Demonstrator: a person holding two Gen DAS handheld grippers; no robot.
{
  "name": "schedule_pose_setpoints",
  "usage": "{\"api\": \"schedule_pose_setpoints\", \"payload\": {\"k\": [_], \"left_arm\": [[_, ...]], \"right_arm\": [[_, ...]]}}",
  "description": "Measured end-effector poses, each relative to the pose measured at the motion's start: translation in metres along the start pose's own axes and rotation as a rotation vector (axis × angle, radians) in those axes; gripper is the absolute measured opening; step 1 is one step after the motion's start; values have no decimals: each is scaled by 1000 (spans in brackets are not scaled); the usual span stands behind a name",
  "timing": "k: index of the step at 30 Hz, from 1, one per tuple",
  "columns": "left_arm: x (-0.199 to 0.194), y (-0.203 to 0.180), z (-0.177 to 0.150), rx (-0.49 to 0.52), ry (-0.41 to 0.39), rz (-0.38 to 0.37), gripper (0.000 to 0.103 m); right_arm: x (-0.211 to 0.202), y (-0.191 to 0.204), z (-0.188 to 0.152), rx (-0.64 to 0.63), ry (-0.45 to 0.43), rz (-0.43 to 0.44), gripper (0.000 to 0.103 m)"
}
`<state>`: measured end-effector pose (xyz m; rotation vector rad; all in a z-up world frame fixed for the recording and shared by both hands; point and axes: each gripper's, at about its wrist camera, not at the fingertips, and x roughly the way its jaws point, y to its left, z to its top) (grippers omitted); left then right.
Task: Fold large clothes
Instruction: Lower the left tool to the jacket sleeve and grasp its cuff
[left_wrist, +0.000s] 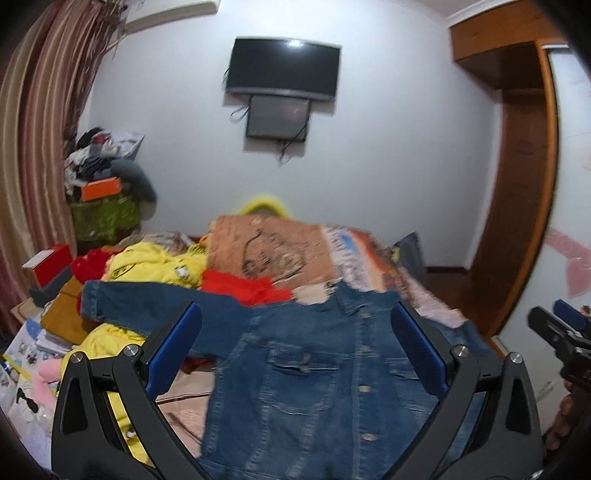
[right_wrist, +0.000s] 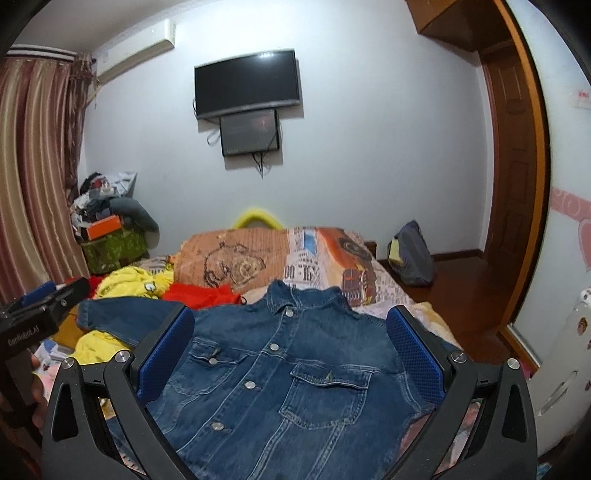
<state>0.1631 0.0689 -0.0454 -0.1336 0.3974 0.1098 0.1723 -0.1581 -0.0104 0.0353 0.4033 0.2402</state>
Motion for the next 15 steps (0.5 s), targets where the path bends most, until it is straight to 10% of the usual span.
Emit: {"api": "schedule_pose_setpoints", "payload": {"k": [15], "left_arm": [[147,124,-12,-146,359,69,103]], "right_arm": [[120,-12,-10,-44,280,49,103]]}}
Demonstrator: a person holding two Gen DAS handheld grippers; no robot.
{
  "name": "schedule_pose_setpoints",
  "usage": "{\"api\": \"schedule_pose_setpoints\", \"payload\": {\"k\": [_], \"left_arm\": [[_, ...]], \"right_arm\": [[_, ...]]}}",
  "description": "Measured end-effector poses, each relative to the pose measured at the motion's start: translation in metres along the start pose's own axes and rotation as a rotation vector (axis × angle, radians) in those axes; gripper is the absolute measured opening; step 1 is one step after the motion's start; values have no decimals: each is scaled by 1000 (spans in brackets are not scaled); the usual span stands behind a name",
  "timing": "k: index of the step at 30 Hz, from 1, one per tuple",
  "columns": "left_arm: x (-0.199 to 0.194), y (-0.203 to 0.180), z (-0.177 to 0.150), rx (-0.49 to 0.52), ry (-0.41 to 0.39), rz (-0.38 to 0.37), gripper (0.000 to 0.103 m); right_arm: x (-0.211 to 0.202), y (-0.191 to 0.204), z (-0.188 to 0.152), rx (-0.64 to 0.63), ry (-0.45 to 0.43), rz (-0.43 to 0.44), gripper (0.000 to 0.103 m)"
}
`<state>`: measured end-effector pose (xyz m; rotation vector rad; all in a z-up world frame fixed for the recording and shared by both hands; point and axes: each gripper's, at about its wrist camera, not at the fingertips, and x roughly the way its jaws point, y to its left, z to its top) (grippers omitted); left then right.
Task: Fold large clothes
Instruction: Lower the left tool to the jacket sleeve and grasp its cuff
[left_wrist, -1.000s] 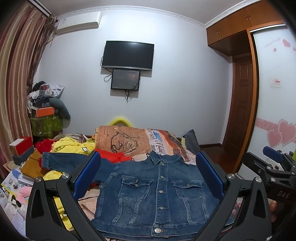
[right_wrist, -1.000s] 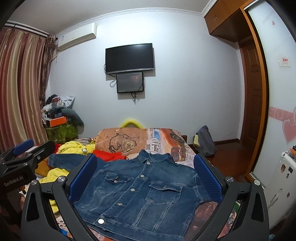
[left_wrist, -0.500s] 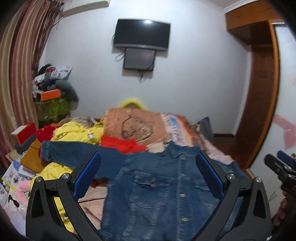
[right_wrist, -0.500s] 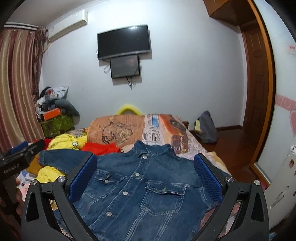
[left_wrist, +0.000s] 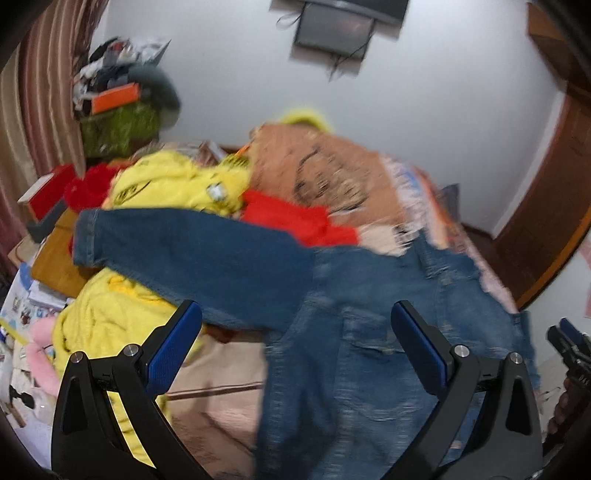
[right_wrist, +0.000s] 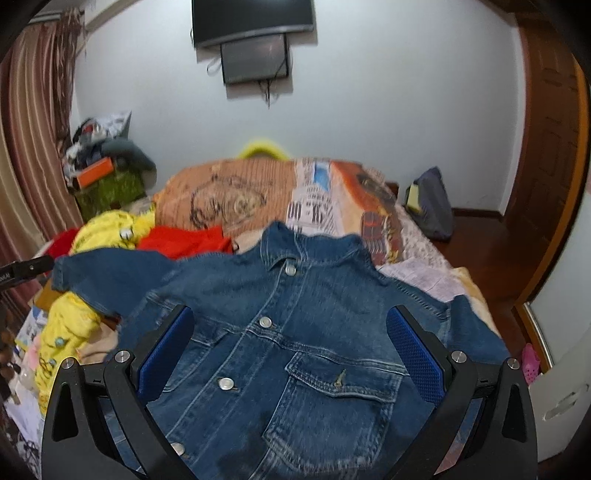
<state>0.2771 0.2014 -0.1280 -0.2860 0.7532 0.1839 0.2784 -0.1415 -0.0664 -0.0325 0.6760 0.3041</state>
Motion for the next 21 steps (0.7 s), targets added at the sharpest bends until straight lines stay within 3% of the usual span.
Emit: {"api": "schedule_pose_setpoints", "payload": {"k": [7,13,17,21], "left_arm": [[76,72,6,-159,190,-5,103],[127,124,-2,-308,287,4,103],[152,157,-10,-432,323,-13,90],[167,176,-9,-466,317,25,76]], "right_arm": [[55,0,11,-61,118,-16,103],[95,-4,13,-88,208,-8,103],[116,-6,10,-93,265,-13,103],[130,-10,6,-77,322,11,103]]}}
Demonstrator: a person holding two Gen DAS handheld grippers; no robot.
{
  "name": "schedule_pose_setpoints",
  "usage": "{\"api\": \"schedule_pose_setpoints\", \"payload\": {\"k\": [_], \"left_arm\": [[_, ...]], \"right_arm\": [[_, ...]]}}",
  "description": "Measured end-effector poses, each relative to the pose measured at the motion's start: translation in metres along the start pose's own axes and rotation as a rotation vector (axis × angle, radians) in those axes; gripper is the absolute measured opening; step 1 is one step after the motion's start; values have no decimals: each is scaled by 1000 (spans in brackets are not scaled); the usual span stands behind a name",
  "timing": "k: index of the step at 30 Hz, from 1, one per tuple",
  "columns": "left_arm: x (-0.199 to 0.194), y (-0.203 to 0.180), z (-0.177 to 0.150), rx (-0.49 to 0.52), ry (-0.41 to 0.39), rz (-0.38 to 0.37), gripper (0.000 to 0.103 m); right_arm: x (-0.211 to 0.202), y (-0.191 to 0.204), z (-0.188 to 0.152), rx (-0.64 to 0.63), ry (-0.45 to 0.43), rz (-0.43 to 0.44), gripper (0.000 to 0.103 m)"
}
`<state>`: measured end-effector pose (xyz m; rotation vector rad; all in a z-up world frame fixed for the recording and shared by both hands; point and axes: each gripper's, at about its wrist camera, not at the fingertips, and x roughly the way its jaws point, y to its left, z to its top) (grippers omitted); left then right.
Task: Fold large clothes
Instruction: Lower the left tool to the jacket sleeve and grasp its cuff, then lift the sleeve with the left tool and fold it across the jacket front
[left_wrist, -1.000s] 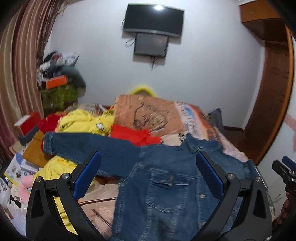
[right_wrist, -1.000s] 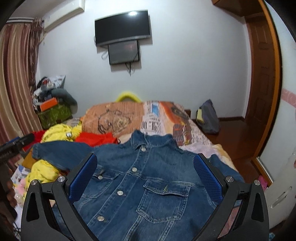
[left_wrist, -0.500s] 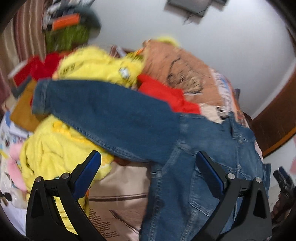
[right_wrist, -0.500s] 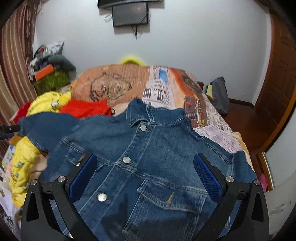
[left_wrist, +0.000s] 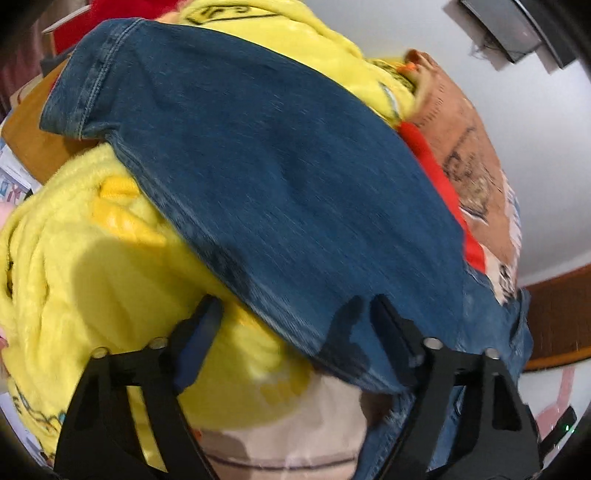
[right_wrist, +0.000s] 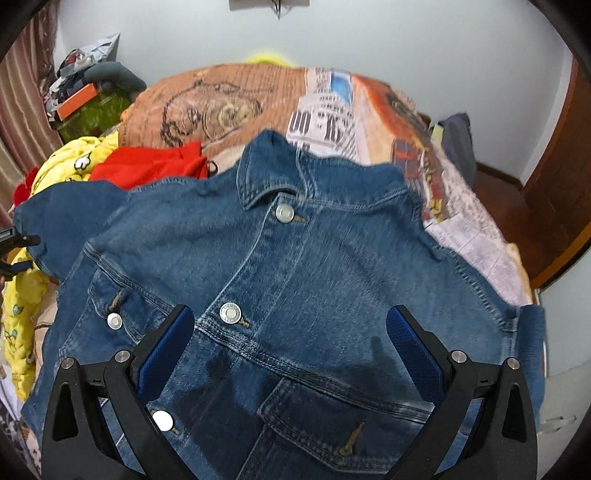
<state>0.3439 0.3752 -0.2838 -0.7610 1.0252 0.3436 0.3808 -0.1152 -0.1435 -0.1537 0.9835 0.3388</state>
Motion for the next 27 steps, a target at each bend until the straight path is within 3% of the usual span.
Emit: {"api": "schedule_pose_setpoints", "payload": {"k": [5,14,15,19,20,27], "left_arm": [[-4,1,12,14,-56,32,65],[-4,-8,0,-14,37,-70,61],[-5,-13,-3,7,29,-58,58],[-7,-35,-7,95,6,47,18],[-10,-42,-7,126,-10,85,13],[-61,-95,-16,301,-185,149,8]], "right_arm": [[13,1,-2,3,49,23,103],[12,5,-2,-3,49,18,103],[11,6,-2,-8,45,17,103],[7,13,-5,-34,42,19,103],[6,15,-6,-45,40,20,103],[-7,23,-9,-107,4,-3,103]]}}
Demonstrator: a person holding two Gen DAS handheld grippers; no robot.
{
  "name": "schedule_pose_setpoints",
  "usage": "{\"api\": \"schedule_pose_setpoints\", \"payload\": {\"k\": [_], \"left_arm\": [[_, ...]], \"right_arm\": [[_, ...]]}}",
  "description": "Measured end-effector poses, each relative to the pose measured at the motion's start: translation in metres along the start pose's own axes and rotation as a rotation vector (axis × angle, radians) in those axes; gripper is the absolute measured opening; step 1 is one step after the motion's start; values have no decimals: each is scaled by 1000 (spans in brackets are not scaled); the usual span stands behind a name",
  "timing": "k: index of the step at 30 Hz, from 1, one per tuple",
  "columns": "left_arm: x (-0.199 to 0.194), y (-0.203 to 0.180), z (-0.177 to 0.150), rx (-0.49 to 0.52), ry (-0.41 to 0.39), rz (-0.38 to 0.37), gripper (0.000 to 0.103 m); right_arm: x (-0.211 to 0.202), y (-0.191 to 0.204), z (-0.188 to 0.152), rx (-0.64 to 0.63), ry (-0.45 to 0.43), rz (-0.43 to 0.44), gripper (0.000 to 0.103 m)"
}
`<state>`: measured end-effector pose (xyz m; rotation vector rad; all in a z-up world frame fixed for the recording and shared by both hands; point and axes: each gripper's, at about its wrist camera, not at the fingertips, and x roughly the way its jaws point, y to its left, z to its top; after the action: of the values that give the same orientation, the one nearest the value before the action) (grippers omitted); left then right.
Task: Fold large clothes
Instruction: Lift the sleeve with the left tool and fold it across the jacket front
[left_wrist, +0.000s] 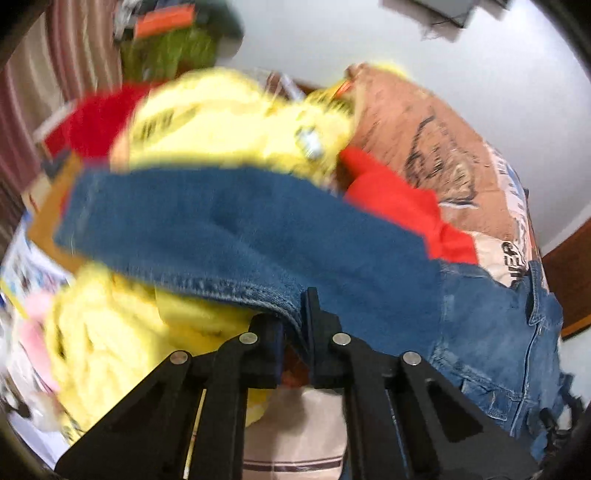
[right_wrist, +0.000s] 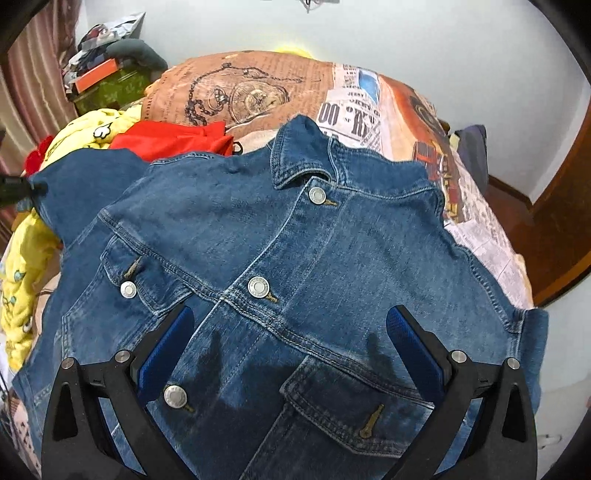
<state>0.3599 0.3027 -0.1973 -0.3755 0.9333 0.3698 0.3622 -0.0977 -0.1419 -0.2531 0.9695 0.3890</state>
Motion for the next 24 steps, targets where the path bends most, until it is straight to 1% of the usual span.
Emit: {"api": "schedule_pose_setpoints", "payload": {"k": [2,5,8,11,13,15,17,19,20,21,22,23,24], "left_arm": [[-20,-22,5,65,-57,0,7],[-44,-67,9,171,-129,-24,6],[-60,-116,2,296,-168,-68,5],[-66,-162,-19,423,-176,-121,5],[-59,-192,-38,505,-152,-155,5],[-44,-214,-57,566,-110,-170,5],[-26,-227,-76,595,-30,-187,5],[-2,-230,-95,605,72,-195,5],[5,-230,-103,603,105,-201,6],[13,-229,-111,598,139,-202,7],[17,-228,-116,591,163,-199,12],[23,-225,-121,576,188,-199,19],[23,-221,-124,564,183,-201,23]], "right_arm": [[-4,-1,0,2,-10,-2,103],[-13,-4,0,14,-29,1,103],[-22,-8,-1,23,-50,-8,103],[-31,-14,-3,32,-66,-18,103],[-35,-18,-5,38,-71,-25,103],[-38,-23,-9,43,-74,-32,103],[-41,-25,-13,46,-73,-38,103],[-43,-29,-17,49,-71,-41,103],[-44,-31,-19,50,-69,-41,103],[-45,-33,-21,50,-69,-42,103],[-45,-35,-23,50,-69,-43,103],[-46,-36,-24,49,-67,-45,103],[-45,-37,-25,49,-64,-47,103]]}}
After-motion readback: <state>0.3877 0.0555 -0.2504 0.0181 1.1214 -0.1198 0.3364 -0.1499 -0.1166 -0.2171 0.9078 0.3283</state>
